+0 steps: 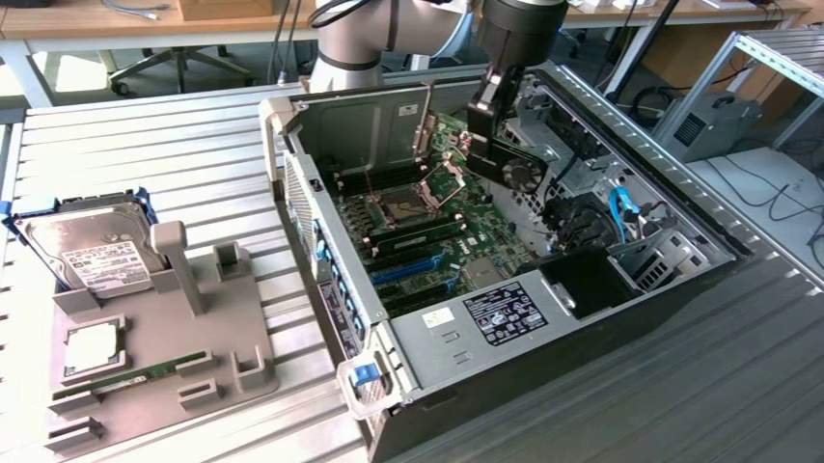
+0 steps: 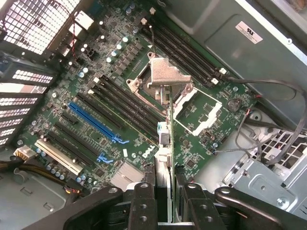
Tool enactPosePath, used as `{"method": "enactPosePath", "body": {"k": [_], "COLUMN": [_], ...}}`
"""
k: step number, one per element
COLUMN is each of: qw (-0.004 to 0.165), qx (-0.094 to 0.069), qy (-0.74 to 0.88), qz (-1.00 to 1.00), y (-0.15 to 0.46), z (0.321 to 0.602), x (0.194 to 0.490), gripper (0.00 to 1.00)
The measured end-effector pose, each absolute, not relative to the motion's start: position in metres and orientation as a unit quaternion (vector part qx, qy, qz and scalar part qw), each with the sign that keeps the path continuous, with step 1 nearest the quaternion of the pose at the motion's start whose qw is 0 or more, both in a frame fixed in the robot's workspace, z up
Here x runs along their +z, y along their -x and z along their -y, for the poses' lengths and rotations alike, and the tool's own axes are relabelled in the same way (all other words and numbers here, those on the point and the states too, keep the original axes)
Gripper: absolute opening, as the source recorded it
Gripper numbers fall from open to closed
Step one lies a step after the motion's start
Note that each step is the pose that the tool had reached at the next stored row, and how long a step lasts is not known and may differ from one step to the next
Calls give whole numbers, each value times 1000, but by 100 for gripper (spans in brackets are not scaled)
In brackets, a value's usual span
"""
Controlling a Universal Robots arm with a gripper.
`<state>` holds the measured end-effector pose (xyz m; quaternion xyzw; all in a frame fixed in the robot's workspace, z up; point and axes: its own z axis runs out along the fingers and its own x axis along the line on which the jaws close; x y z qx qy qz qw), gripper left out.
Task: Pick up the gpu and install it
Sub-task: 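Insert the gpu into the slot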
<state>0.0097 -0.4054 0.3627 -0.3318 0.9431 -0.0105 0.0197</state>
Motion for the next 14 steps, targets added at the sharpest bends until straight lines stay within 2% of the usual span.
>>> {"method": "enactPosePath", "body": {"k": [14], "qw": [20], "qx": [-10], "qy": [351], "qz": [-936], "y": [-10], "z": [405], "x": [363], "gripper": [27]}}
